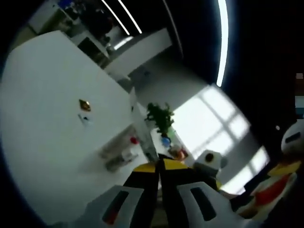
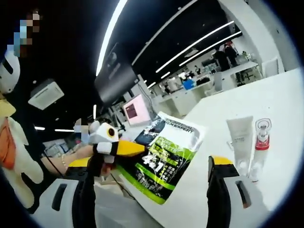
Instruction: Arrange the skincare products in the storage area until every visible bottle or jar stands upright without overlapping.
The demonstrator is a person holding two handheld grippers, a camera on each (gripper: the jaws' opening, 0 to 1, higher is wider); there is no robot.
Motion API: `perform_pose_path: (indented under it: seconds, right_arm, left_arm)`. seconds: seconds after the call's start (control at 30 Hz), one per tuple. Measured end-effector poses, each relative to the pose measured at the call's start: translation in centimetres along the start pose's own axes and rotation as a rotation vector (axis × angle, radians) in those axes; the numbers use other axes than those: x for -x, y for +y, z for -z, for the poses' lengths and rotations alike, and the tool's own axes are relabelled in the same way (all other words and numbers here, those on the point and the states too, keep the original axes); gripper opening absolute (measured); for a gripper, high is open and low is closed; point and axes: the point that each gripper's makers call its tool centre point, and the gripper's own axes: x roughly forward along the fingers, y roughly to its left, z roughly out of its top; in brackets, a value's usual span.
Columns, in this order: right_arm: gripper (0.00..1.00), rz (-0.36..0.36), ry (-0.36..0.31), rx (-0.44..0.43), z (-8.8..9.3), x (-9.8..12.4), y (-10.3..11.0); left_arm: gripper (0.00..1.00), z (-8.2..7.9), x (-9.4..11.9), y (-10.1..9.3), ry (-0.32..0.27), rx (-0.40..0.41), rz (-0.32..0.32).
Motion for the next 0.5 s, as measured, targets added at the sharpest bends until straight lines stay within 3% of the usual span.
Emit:
perform_pose_path:
  seconds: [0.3,0.5]
  right_arm:
    - [1.0,0.059,0.016,-0.002,0.9,1.1,-1.5]
    - [1.0,0.101,0.03,-0.004,1.6,1.8,-2.6]
  left_arm:
    - [0.05,0.8,-1.0,0.9,0.017,0.022,-0.023]
    - [0.05,1.2,-1.6,3.0,0.042,0.026,-0.059]
